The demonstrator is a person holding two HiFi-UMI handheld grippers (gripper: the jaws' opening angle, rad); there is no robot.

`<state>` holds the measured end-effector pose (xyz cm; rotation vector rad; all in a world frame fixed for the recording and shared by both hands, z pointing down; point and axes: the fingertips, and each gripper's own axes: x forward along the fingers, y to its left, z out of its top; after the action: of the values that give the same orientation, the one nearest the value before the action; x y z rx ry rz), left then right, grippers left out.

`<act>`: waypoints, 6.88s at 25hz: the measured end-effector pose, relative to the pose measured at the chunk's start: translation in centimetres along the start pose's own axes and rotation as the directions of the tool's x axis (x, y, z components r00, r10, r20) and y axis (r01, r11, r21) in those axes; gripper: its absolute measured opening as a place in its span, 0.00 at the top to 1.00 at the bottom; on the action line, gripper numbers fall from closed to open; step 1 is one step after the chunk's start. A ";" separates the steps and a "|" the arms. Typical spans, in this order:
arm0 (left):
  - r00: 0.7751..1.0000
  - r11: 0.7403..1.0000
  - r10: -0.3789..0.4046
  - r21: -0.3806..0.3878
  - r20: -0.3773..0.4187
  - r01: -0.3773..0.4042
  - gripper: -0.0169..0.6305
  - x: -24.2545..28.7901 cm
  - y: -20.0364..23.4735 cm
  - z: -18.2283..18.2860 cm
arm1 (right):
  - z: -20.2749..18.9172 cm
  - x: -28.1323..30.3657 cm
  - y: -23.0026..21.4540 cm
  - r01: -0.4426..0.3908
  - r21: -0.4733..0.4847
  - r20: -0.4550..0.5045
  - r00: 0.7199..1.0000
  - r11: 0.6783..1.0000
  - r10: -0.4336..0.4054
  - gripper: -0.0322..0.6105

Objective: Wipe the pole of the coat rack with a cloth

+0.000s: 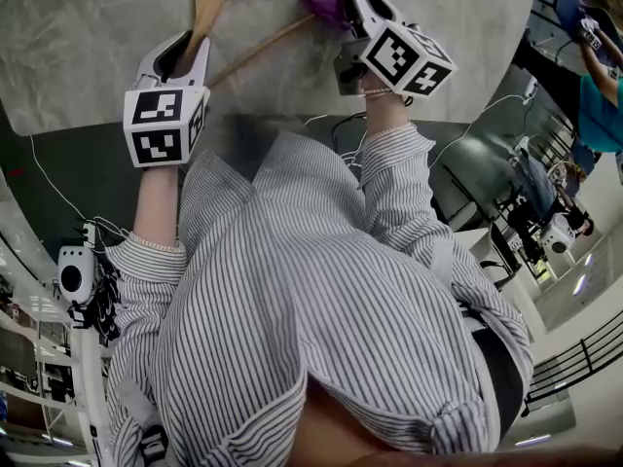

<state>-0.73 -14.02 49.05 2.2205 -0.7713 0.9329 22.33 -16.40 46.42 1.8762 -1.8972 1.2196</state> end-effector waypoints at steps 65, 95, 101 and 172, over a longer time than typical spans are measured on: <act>1.000 1.000 -0.018 -0.014 0.018 0.019 0.83 0.3 0.3 -1.0 | -7.3 6.1 17.1 -0.397 -0.064 -0.296 0.883 0.915 0.363 0.86; 0.995 0.974 0.099 -0.206 0.020 -0.092 0.78 -7.6 0.3 -11.5 | -6.9 6.5 16.8 -0.382 -0.172 -0.271 0.905 0.908 0.329 0.86; 0.993 0.979 0.114 -0.168 -0.003 -0.113 0.75 -7.6 -0.1 -12.4 | -7.0 6.3 16.8 -0.376 -0.188 -0.263 0.909 0.908 0.322 0.86; 0.996 0.987 0.091 -0.135 -0.012 -0.091 0.77 -8.1 0.6 -12.6 | -19.6 -1.0 25.8 -0.614 -0.145 -0.528 0.711 0.776 0.464 0.86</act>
<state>-11.05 -3.25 50.22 2.0788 -0.9127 0.9024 -8.51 -6.54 47.88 0.7579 -2.2461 1.2641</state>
